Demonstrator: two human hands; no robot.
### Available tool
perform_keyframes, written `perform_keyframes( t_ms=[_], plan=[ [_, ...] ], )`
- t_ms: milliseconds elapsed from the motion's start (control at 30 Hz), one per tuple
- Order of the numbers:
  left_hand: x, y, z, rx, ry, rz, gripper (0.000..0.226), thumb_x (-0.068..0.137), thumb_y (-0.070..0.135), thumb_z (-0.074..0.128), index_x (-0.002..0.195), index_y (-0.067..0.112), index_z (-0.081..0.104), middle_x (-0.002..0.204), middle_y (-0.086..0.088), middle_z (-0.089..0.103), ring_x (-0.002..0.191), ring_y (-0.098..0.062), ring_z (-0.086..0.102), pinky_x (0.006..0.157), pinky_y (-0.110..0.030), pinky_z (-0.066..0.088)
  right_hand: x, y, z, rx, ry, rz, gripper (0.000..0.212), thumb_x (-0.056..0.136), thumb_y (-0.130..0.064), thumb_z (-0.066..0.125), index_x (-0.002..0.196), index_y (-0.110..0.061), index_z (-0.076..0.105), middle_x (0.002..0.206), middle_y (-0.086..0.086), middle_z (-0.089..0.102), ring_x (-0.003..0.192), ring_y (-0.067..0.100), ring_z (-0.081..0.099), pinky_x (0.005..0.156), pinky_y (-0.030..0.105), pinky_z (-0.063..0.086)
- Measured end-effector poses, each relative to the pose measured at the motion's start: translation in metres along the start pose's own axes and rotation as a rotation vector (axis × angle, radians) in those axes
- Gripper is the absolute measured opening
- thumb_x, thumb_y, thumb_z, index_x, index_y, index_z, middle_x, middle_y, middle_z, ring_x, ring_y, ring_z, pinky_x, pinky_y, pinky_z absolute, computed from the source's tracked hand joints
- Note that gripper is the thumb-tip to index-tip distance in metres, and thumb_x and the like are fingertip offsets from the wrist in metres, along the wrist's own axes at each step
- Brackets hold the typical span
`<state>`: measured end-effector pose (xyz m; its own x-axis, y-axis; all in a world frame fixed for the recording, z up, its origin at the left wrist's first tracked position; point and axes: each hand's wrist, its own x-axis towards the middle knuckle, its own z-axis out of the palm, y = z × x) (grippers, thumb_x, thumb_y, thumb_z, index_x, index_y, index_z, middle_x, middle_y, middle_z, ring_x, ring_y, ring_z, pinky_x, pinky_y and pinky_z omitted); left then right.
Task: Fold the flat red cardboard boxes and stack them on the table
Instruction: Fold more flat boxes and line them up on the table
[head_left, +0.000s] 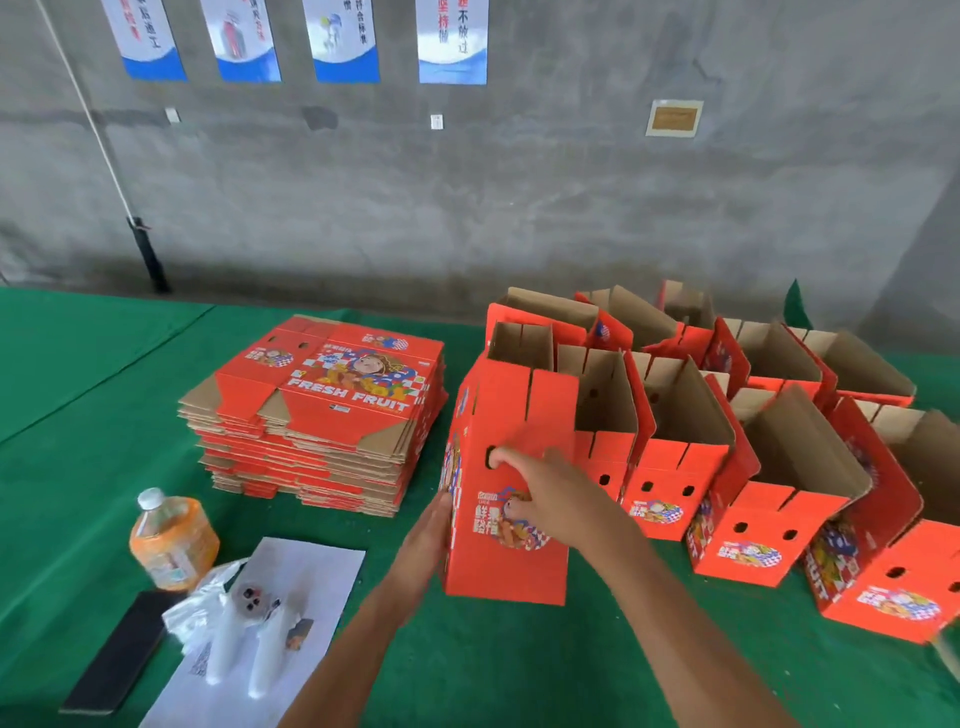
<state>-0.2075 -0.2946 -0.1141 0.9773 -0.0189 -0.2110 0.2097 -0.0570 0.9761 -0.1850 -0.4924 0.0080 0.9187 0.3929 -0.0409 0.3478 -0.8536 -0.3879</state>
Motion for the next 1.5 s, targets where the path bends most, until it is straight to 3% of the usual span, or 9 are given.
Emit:
perform_keyframes(
  t_ms=[100, 267, 433, 567, 867, 1167, 1267, 1367, 1500],
  plan=[
    [0.009, 0.009, 0.015, -0.057, 0.070, 0.041, 0.053, 0.103, 0.072, 0.031, 0.143, 0.047, 0.055, 0.139, 0.007, 0.065, 0.131, -0.017, 0.060, 0.116, -0.052, 0.042, -0.013, -0.010, 0.043, -0.105, 0.060, 0.036, 0.056, 0.099, -0.018, 0.063, 0.141, -0.044, 0.037, 0.114, 0.008, 0.041, 0.098, 0.033, 0.059, 0.084, 0.042, 0.053],
    [0.003, -0.010, 0.024, -0.109, 0.041, 0.124, 0.060, 0.096, 0.075, 0.046, 0.147, 0.045, 0.052, 0.141, 0.013, 0.063, 0.133, -0.010, 0.058, 0.114, -0.042, 0.044, -0.027, -0.008, 0.130, -0.187, 0.123, 0.158, 0.067, 0.105, -0.014, 0.048, 0.155, -0.045, 0.015, 0.134, 0.015, 0.035, 0.122, 0.035, 0.051, 0.088, 0.042, 0.057],
    [0.014, -0.025, 0.030, -0.031, 0.041, 0.141, 0.055, 0.099, 0.021, 0.070, 0.149, 0.024, 0.047, 0.127, 0.002, 0.071, 0.120, -0.018, 0.067, 0.105, -0.042, 0.054, -0.028, 0.020, 0.176, -0.191, 0.158, 0.153, 0.081, 0.102, -0.015, 0.054, 0.161, -0.041, 0.005, 0.150, 0.022, 0.026, 0.138, 0.036, 0.041, 0.091, 0.039, 0.060],
    [0.037, -0.038, 0.026, 0.075, 0.030, 0.109, 0.065, 0.096, 0.019, 0.075, 0.152, 0.026, 0.044, 0.133, 0.008, 0.068, 0.125, -0.012, 0.063, 0.108, -0.043, 0.052, -0.018, 0.041, 0.193, -0.148, 0.143, 0.140, 0.082, 0.100, -0.024, 0.058, 0.157, -0.046, 0.004, 0.150, 0.022, 0.028, 0.132, 0.034, 0.048, 0.085, 0.035, 0.061],
    [0.106, -0.056, 0.021, 0.250, 0.038, 0.012, 0.068, 0.095, 0.018, 0.075, 0.153, 0.026, 0.042, 0.131, 0.012, 0.066, 0.123, -0.008, 0.061, 0.099, -0.026, 0.048, 0.041, 0.061, 0.207, -0.153, -0.019, 0.219, 0.082, 0.100, -0.024, 0.056, 0.161, -0.037, 0.003, 0.155, 0.027, 0.018, 0.136, 0.039, 0.042, 0.103, 0.039, 0.052],
    [0.179, -0.016, 0.016, 0.509, 0.070, -0.001, 0.065, 0.098, 0.018, 0.068, 0.156, 0.017, 0.038, 0.138, -0.007, 0.064, 0.126, -0.031, 0.061, 0.104, -0.042, 0.049, 0.117, 0.072, 0.166, -0.036, -0.165, 0.260, 0.072, 0.105, -0.021, 0.051, 0.164, -0.037, 0.014, 0.166, 0.030, -0.010, 0.150, 0.041, 0.031, 0.114, 0.044, 0.043],
    [0.191, 0.002, 0.009, 0.624, 0.120, -0.050, 0.055, 0.101, 0.016, 0.061, 0.152, 0.009, 0.040, 0.140, -0.017, 0.060, 0.129, -0.036, 0.058, 0.106, -0.044, 0.046, 0.127, 0.057, 0.158, -0.054, -0.071, 0.240, 0.055, 0.106, -0.019, 0.046, 0.159, -0.027, 0.036, 0.164, 0.029, 0.017, 0.129, 0.039, 0.057, 0.102, 0.041, 0.050],
    [0.181, 0.018, -0.011, 0.755, 0.139, -0.034, 0.056, 0.102, 0.012, 0.055, 0.154, 0.007, 0.037, 0.147, -0.019, 0.052, 0.135, -0.036, 0.051, 0.110, -0.046, 0.043, 0.142, 0.029, 0.154, 0.044, 0.068, 0.184, 0.035, 0.105, -0.020, 0.046, 0.137, -0.015, 0.060, 0.130, 0.014, 0.063, 0.115, 0.032, 0.064, 0.093, 0.038, 0.048],
    [0.161, 0.034, -0.073, 0.838, 0.266, 0.166, 0.041, 0.104, 0.011, 0.055, 0.145, 0.012, 0.053, 0.138, -0.014, 0.060, 0.121, -0.030, 0.060, 0.101, -0.042, 0.050, 0.178, -0.015, 0.148, 0.310, 0.133, 0.107, 0.035, 0.106, -0.014, 0.050, 0.137, -0.005, 0.063, 0.131, 0.017, 0.068, 0.121, 0.032, 0.063, 0.105, 0.043, 0.048]
  ],
)
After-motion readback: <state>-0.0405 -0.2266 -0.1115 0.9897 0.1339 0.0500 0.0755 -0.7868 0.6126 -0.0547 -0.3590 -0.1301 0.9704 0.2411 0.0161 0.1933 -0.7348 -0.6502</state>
